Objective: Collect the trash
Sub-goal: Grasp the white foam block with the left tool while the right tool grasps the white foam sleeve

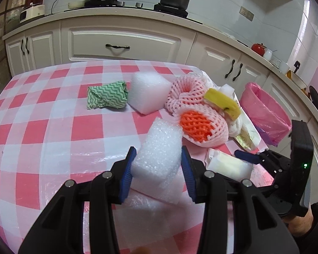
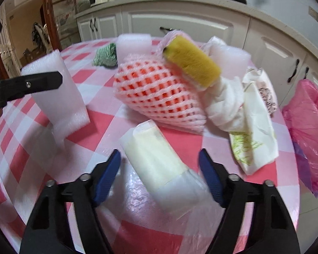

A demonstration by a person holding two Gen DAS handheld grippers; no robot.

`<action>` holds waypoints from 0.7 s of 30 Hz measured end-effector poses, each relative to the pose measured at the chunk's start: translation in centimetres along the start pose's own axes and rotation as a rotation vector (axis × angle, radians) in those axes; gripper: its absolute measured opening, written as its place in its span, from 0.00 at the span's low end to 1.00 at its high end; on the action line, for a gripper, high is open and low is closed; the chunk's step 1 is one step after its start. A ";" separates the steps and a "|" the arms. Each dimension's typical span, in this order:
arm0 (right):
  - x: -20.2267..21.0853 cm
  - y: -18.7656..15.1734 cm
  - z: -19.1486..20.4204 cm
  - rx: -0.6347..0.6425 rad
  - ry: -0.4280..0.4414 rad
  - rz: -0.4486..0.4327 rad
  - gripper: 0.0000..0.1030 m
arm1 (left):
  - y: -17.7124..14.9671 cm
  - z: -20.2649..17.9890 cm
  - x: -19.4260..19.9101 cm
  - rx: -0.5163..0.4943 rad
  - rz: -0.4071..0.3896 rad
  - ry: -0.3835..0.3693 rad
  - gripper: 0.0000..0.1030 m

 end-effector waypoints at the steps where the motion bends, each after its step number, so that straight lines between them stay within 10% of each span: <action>1: -0.3 -0.1 0.1 -0.004 0.010 0.014 0.57 | 0.0 0.1 0.0 0.002 -0.001 0.000 0.40; 5: -0.2 -0.3 0.3 -0.006 0.015 0.022 0.38 | 0.1 0.2 0.2 0.008 -0.007 -0.001 0.40; 21: 3.7 -0.4 -0.7 -0.072 0.026 -0.043 0.36 | 0.6 -0.7 1.2 -0.006 -0.027 -0.011 0.40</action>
Point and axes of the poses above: each gripper's, at about its wrist camera, not at the fingertips, and x roughly against the way its jaws point, z to its left, y to its top, the point moved 9 cm from there along -x, roughly the way its jaws point, and after that the axes turned 10 degrees about y, right-handed, at the moved point
